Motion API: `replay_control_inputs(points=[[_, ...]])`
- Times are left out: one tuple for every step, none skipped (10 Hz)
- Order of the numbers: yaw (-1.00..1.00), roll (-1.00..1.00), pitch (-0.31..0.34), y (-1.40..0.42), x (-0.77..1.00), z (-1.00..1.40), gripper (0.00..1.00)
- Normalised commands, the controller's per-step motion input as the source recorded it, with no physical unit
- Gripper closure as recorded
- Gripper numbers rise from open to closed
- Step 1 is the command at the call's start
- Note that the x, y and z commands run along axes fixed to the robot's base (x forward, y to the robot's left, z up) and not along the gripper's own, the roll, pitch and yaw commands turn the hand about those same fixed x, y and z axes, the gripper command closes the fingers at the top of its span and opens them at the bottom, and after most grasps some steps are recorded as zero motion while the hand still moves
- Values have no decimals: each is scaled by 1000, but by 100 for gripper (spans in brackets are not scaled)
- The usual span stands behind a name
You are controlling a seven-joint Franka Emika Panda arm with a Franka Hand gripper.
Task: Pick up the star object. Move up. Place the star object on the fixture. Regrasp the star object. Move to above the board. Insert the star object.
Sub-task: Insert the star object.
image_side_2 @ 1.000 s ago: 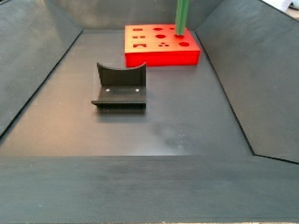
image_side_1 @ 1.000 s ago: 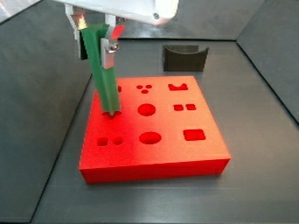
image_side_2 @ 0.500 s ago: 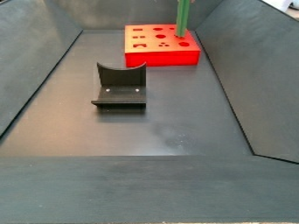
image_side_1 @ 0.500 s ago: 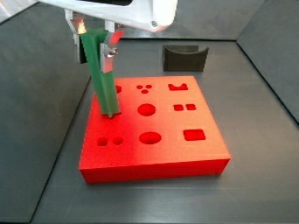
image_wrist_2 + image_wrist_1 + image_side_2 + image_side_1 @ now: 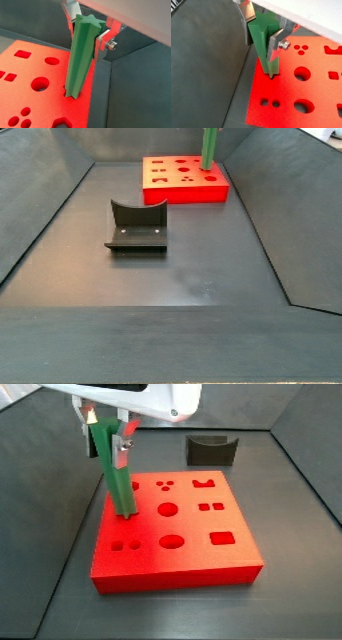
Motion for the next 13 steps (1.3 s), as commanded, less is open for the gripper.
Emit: replay_control_inputs(points=[[-31, 0, 0, -14, 0, -34, 100], [-34, -40, -26, 0, 0, -134, 100], [-20, -20, -6, -9, 0, -97, 100], [-20, -16, 0, 0, 0, -43, 100], [-14, -21, 0, 0, 0, -57, 100], [-89, -44, 0, 0, 11, 0, 100], [-146, -36, 0, 0, 20, -20, 100], [-171, -29, 0, 6, 6, -37, 100], [-180, -29, 0, 66, 80, -51, 100], [-194, -26, 0, 83, 111, -66, 100], [-157, -14, 0, 103, 120, -77, 100], [-129, -13, 0, 94, 120, -71, 100], [-80, 0, 3, 97, 120, -86, 100]])
